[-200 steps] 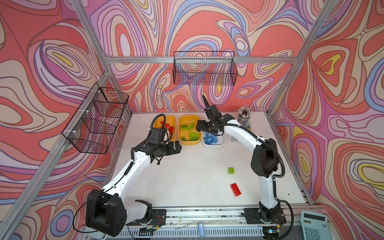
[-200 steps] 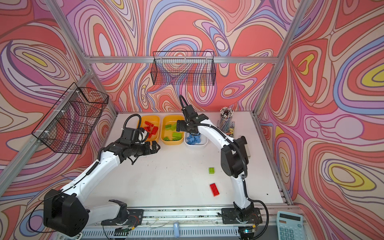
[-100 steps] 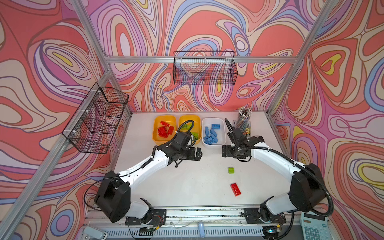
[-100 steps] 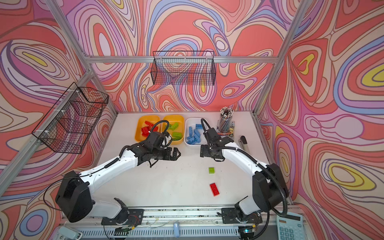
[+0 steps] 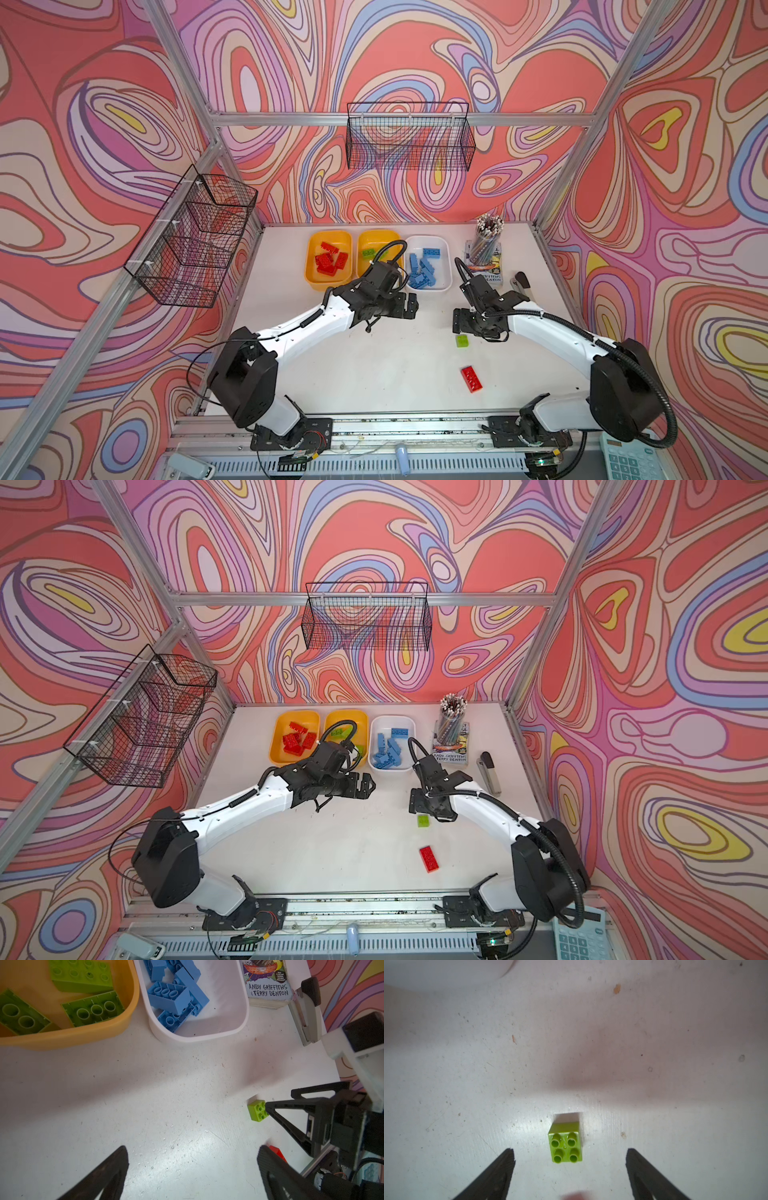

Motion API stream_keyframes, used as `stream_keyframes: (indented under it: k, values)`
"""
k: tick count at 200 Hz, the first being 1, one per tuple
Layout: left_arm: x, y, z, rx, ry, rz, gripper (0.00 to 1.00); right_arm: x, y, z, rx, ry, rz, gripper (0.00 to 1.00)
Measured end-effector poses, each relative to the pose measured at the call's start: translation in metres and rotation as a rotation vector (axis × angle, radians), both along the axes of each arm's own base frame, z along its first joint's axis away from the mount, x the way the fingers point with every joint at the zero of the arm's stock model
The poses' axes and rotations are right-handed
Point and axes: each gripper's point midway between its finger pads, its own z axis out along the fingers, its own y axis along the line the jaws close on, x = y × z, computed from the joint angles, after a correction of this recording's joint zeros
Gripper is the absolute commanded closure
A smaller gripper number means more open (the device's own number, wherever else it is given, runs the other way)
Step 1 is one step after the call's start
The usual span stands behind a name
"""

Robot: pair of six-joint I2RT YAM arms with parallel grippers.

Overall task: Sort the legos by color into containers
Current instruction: 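Move the right gripper over the small lime-green 2x2 brick, then lower the right gripper, close it on the 2x2 brick and lift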

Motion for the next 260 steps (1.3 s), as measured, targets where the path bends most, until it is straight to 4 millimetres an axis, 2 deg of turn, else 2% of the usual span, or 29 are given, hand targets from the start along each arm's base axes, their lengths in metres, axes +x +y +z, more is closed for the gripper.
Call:
stream_keyframes:
  k: [41, 76, 137, 185, 260]
  values:
    - [0.020, -0.029, 0.015, -0.031, -0.026, -0.045, 0.00, -0.012, -0.006, 0.003, 0.025, -0.020, -0.039, 0.13]
    - [0.019, -0.033, 0.015, -0.035, -0.023, -0.057, 0.00, -0.012, -0.006, 0.003, 0.029, -0.024, -0.043, 0.16]
    - [0.004, -0.016, -0.013, 0.023, 0.023, -0.044, 0.00, -0.011, -0.005, -0.012, 0.005, 0.030, -0.030, 0.19]
    - [0.003, -0.008, -0.003, 0.028, -0.010, -0.027, 0.00, -0.010, -0.005, -0.013, 0.006, 0.033, -0.028, 0.22]
    - [0.000, 0.009, -0.011, 0.091, -0.025, -0.006, 0.00, -0.010, 0.002, -0.033, -0.002, 0.110, 0.002, 0.26]
